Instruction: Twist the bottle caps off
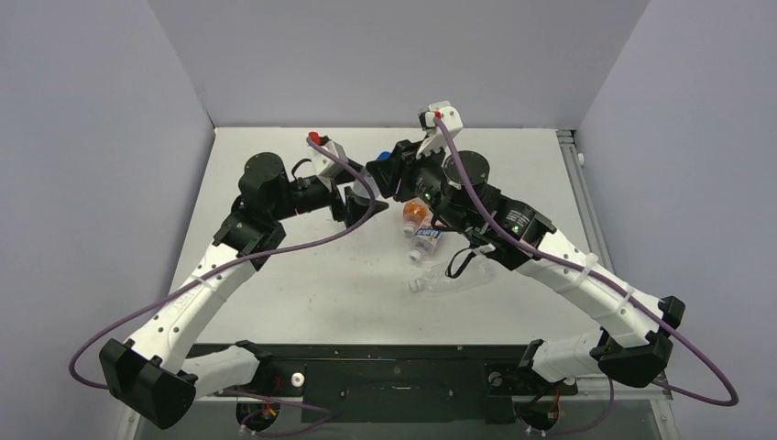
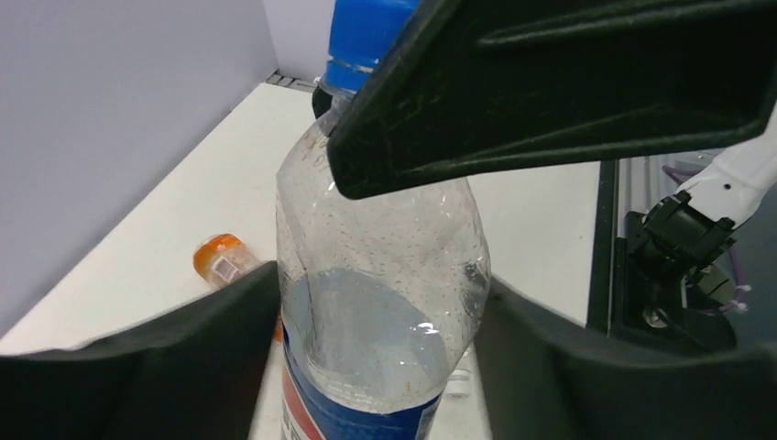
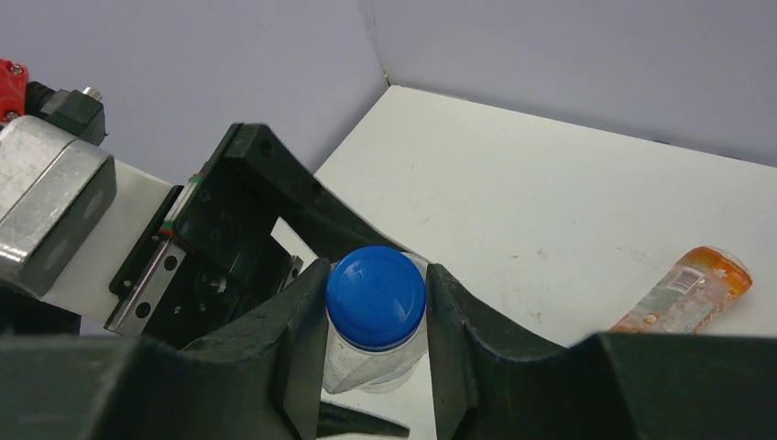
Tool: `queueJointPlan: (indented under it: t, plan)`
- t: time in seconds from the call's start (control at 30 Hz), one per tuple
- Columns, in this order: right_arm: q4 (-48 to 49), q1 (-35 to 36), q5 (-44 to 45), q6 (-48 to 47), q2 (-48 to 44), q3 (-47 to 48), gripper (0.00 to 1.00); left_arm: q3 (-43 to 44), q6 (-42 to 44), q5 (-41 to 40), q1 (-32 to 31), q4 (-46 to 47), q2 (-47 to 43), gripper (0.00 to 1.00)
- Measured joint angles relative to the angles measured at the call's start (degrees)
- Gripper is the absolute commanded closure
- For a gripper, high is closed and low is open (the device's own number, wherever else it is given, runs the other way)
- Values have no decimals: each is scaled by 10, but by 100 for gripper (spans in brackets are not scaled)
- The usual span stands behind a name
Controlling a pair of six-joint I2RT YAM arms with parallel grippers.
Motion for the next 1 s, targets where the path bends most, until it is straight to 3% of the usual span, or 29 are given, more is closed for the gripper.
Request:
queueJointPlan:
  t: [0.07,0.17,0.23,0.33,0.43,0.83,1.0]
  plan:
    - [-5,5,11,-6,0,3,90,0,5,0,-1,-1,-1,58]
    - [-4,7,23,-8,0,8,86,-1,30,-7,-12,-5,-8,61]
    - [-8,10,28,-10,0,14,70,-5,40,-20,-19,-5,-15,65]
    - [-13,18,37,-15,4,26,38,-7,48,-36,-27,-6,-24,72]
    - [-13,20,49,-14,12,38,32,-7,47,-38,-33,-5,-26,78]
    - [-17,20,68,-1,33,78,70,-9,-18,-46,-38,1,-26,84]
    - [-17,19,69,-1,33,78,71,-11,-35,-48,-38,7,-26,85]
